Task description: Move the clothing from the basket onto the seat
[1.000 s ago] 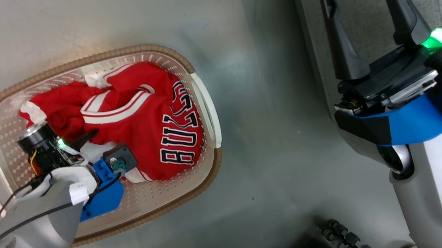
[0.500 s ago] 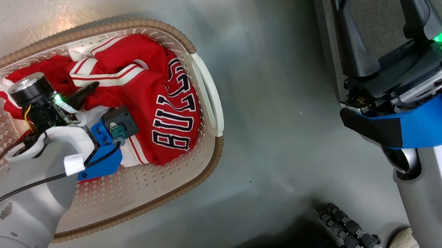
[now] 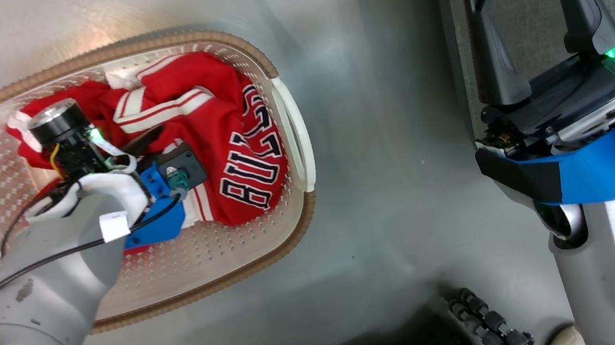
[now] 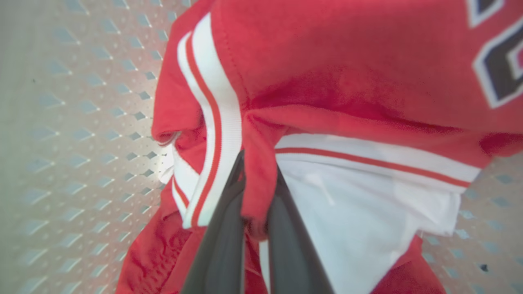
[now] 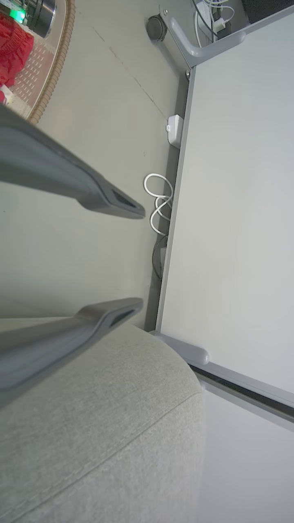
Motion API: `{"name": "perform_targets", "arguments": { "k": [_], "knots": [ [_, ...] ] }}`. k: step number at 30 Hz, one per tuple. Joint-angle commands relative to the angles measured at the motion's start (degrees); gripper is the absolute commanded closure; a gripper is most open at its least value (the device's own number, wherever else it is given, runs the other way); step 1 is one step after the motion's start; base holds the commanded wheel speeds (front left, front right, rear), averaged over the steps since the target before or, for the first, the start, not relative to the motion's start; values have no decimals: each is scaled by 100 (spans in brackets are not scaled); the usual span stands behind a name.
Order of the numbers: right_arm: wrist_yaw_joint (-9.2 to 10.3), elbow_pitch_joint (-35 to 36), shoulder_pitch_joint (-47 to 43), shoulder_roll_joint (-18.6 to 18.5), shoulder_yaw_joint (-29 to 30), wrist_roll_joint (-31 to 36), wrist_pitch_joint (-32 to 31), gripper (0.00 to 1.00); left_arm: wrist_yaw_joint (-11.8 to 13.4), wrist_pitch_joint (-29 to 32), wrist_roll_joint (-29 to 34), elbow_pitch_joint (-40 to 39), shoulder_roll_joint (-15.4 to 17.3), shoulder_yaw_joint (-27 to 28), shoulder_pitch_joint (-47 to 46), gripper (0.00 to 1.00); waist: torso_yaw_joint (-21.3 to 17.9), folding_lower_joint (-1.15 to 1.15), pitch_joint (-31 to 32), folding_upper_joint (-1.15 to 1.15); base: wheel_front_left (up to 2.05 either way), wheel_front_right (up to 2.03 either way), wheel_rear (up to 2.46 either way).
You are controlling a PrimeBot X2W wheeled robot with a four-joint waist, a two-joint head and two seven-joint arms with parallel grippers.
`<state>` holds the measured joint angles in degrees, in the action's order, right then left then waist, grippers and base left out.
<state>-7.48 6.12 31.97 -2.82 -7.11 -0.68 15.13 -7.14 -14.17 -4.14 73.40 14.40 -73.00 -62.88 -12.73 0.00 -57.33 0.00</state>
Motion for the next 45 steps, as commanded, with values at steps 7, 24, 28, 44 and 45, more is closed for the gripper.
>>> {"name": "perform_targets", "arguments": {
  "k": [7,24,28,44,45],
  "knots": [
    [-3,-127,-99,-12,78,76,4,0,92,-107,-348,-397,-213,231,315,100,222,0,546,0,0,0,0],
    [-3,-562,-603,-16,147,197,4,0,410,-111,-1077,-2179,-187,1291,1485,100,683,0,2265,0,0,0,0],
    [-3,-676,-785,-44,162,176,4,0,423,-111,-1125,-2555,-170,1618,1771,100,784,0,2720,0,0,0,0],
    [-3,-1000,-1652,-61,227,54,4,0,362,-112,-987,-3888,-144,3028,2648,100,1046,0,4347,0,0,0,0],
    [-3,-1007,-1707,-59,233,44,4,0,353,-111,-983,-3964,-160,3123,2654,100,1060,0,4417,0,0,0,0]
  ]
}}
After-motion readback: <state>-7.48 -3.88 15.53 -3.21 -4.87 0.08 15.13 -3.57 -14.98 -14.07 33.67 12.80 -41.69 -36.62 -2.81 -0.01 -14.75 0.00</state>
